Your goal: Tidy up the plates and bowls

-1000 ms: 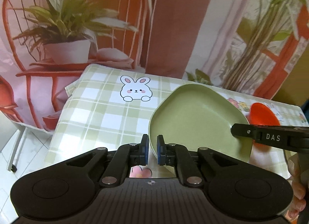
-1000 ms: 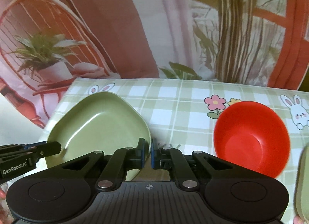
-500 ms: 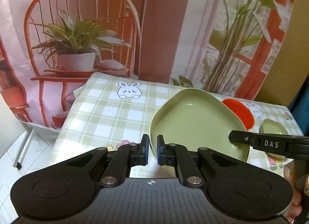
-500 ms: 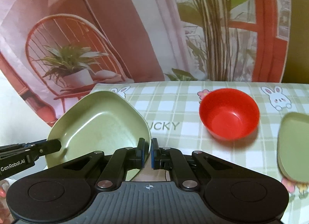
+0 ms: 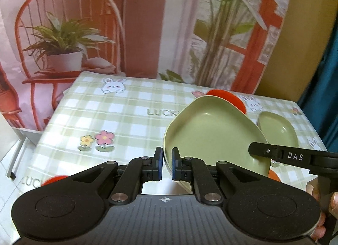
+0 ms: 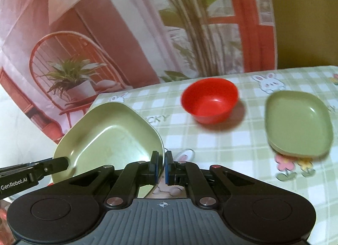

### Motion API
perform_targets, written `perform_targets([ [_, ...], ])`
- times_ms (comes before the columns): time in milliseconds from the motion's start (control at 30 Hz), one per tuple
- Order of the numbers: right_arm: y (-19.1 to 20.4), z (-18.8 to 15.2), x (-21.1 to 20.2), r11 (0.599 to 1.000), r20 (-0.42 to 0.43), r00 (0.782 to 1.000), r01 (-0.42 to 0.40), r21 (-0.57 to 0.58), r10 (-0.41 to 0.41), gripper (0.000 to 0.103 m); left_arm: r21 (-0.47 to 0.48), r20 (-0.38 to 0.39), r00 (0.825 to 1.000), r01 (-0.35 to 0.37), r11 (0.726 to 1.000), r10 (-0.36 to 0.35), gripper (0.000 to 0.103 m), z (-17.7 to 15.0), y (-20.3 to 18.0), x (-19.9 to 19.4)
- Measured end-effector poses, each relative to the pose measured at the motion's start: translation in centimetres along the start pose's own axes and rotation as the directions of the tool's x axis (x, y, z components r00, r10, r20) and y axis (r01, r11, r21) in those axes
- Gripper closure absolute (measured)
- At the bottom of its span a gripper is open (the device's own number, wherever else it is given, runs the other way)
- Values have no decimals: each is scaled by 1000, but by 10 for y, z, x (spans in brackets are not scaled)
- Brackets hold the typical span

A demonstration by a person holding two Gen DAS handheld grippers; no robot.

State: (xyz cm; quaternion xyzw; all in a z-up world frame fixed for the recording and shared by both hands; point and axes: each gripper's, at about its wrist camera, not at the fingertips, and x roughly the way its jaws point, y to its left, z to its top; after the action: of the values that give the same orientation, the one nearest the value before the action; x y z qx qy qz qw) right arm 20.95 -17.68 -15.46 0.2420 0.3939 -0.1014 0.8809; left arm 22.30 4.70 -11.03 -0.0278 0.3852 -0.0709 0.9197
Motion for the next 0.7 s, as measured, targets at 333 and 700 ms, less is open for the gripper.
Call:
perform_targets([
  [333,-48,-12,-26,998,15,999,36,57,-37,97,-3,-26,999,43,999,-43,93,-25,-39,-1],
  [700,-80,-42,-48,994,13,997,74,86,-76,98,9,-80,993,87,996,-86,93,-40,-57,16],
])
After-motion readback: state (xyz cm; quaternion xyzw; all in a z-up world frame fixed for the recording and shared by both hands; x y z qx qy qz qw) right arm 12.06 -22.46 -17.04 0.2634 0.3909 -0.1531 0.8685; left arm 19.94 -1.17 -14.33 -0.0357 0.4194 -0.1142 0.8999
